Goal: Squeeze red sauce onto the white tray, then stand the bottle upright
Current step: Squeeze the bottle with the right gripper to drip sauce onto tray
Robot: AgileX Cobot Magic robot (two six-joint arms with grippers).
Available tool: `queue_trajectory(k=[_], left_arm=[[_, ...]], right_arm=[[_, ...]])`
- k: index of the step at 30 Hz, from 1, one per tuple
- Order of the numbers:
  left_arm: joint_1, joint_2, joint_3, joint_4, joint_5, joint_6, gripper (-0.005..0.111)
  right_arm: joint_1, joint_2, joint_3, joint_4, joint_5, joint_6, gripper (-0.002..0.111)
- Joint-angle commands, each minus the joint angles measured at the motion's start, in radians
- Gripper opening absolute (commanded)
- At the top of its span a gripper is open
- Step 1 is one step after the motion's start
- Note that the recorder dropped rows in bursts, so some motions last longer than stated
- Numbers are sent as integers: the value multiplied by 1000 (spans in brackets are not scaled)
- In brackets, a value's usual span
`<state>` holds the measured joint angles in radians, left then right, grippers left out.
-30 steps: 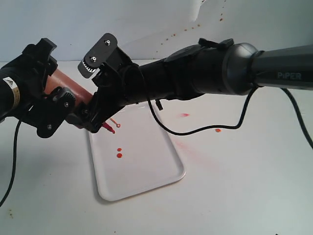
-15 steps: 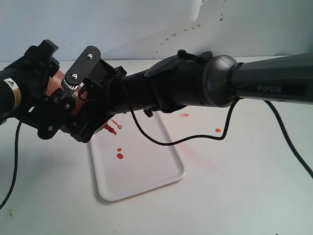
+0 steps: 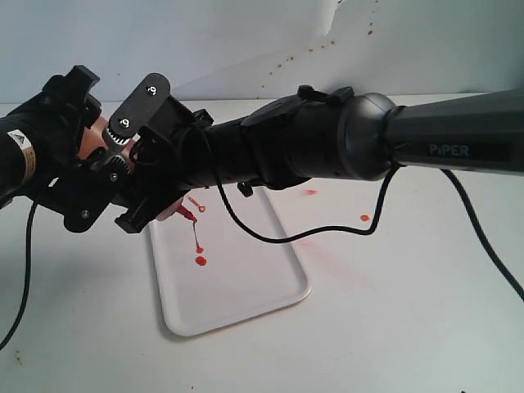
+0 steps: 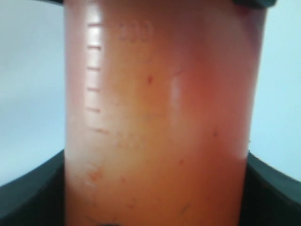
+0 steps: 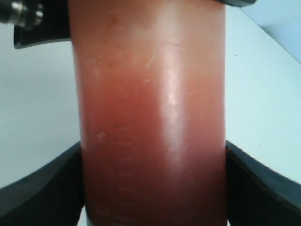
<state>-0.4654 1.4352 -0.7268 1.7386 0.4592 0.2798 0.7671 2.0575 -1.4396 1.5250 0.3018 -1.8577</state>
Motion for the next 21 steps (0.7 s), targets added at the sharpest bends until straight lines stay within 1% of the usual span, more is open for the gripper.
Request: queue_trajectory(k=[1,12,14,15,16,18,20,21], left_arm=[[-5,-13,-6,6,7,-11,0],[-5,-13,-6,6,7,-11,0],[-5,-13,-6,6,7,-11,0],[-5,-13,-6,6,7,-11,0],[-5,-13,-6,6,7,-11,0],[-5,-13,-6,6,7,-11,0],[-5,-13,-6,6,7,-11,0],[-5,-13,-6,6,7,-11,0]], right_arm=[[4,-3,-6,0,-77,-3,1],[4,-3,-6,3,-77,-3,1],[4,-3,-6,3,-77,-3,7],[4,-3,-6,3,-77,-3,13],[4,-3,-6,3,-77,-3,23],[4,-5,-6,3,-77,6,49],[4,-7,-6,3,-80,8,86],[4,-7,-6,3,-81,6,99]])
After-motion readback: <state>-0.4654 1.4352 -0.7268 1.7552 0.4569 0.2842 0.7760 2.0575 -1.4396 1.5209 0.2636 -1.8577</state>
